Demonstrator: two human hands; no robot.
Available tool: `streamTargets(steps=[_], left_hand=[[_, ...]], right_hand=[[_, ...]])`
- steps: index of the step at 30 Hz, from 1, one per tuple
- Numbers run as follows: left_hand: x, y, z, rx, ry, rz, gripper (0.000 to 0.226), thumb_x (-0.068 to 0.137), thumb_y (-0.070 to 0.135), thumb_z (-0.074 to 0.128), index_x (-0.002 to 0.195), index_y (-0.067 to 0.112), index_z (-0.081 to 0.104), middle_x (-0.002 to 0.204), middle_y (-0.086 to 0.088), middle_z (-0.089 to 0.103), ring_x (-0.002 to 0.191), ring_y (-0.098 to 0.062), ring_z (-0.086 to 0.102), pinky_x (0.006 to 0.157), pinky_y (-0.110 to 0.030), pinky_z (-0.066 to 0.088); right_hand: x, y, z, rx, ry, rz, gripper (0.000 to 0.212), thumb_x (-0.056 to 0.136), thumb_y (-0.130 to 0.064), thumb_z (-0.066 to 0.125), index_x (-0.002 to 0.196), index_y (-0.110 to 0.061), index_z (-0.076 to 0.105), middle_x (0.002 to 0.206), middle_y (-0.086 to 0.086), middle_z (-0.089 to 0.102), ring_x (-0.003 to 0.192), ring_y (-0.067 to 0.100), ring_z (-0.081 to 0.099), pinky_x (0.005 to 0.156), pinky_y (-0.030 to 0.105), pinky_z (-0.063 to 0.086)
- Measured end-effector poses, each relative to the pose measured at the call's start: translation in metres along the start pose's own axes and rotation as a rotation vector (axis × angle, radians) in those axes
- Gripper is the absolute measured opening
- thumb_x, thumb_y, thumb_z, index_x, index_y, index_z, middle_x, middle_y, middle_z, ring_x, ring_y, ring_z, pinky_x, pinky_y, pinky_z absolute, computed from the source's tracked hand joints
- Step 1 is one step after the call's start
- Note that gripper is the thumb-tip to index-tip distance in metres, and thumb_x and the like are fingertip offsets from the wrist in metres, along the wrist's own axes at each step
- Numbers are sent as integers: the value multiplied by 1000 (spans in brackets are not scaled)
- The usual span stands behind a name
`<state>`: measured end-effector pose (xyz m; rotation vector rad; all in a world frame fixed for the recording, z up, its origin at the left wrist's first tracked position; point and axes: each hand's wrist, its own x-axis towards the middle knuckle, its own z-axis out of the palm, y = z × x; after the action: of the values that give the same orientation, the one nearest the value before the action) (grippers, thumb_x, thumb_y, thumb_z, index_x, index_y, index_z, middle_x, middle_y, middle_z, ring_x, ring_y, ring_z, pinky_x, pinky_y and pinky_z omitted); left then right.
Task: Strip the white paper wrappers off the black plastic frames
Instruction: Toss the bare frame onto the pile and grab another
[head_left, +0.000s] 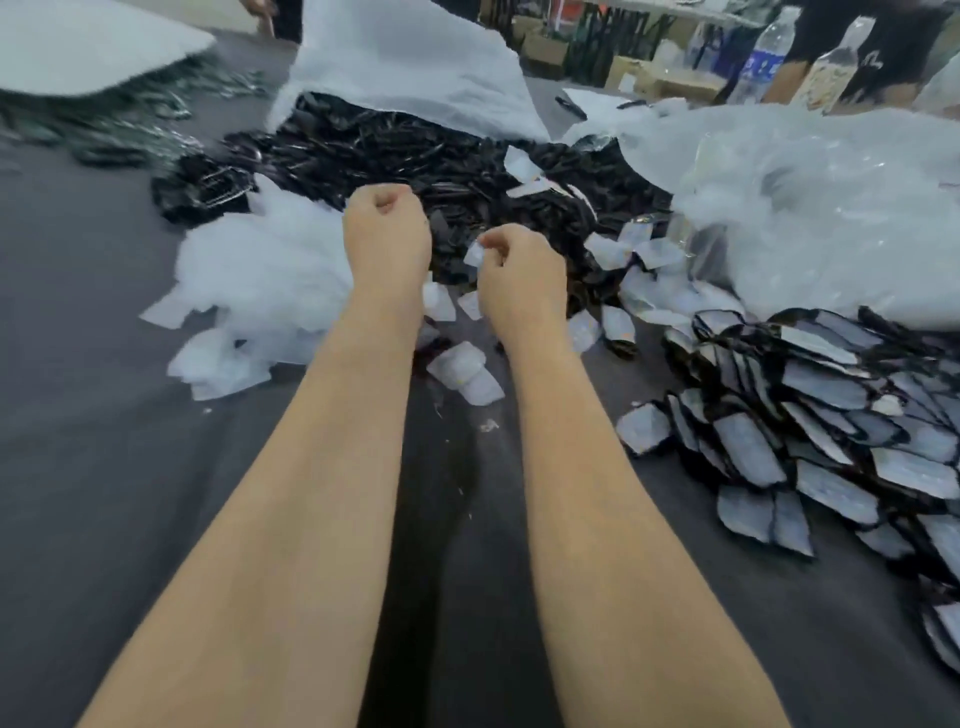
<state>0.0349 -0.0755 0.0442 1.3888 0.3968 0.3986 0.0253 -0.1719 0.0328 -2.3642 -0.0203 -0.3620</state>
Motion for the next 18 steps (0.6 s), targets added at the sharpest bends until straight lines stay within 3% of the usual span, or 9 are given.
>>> streamTargets(steps=[2,5,8,12,16,18], left_hand=[[17,1,-13,-72,25,-58,22,94,5,36,86,19,51,76,2,55,76,-16,54,71,-26,44],[35,2,-17,-103,23,-86,21,94,4,33,100,13,52,75,1,53,77,-17,53,75,-28,44],[46,2,-11,-145,5,-109,24,93,2,33,105,11,51,77,1,51,76,-17,53,75,-28,47],[60,1,-1,-119,6,-137,29,91,1,34,109,12,54,91,2,52,94,-19,58,93,-33,52],[72,-3,2,-167,50,-201,33,92,3,38,119,10,54,98,-6,57,85,-17,52,78,-30,49],[75,-3,1,-196,67,-221,27,91,2,36,105,10,57,79,-2,50,69,-13,45,64,-24,42]], right_hand=[[13,-9,21,-24,-28,9,38,95,-6,38,124,-16,60,124,8,59,107,23,56,84,35,49],[34,-18,42,-102,-43,22,41,92,-3,40,125,-16,60,126,8,58,115,27,53,98,42,44],[55,-21,54,-100,-20,23,46,90,0,39,132,-14,53,134,8,53,122,27,49,103,41,40],[78,-24,67,-147,-65,-47,53,90,-1,38,141,-16,43,146,6,41,135,24,36,111,40,31],[90,-29,85,-233,-176,-84,46,92,-13,45,136,-23,48,139,2,49,132,23,39,112,42,28],[94,-29,93,-275,-213,-24,44,94,-19,45,137,-27,47,139,1,47,133,25,36,112,45,24]])
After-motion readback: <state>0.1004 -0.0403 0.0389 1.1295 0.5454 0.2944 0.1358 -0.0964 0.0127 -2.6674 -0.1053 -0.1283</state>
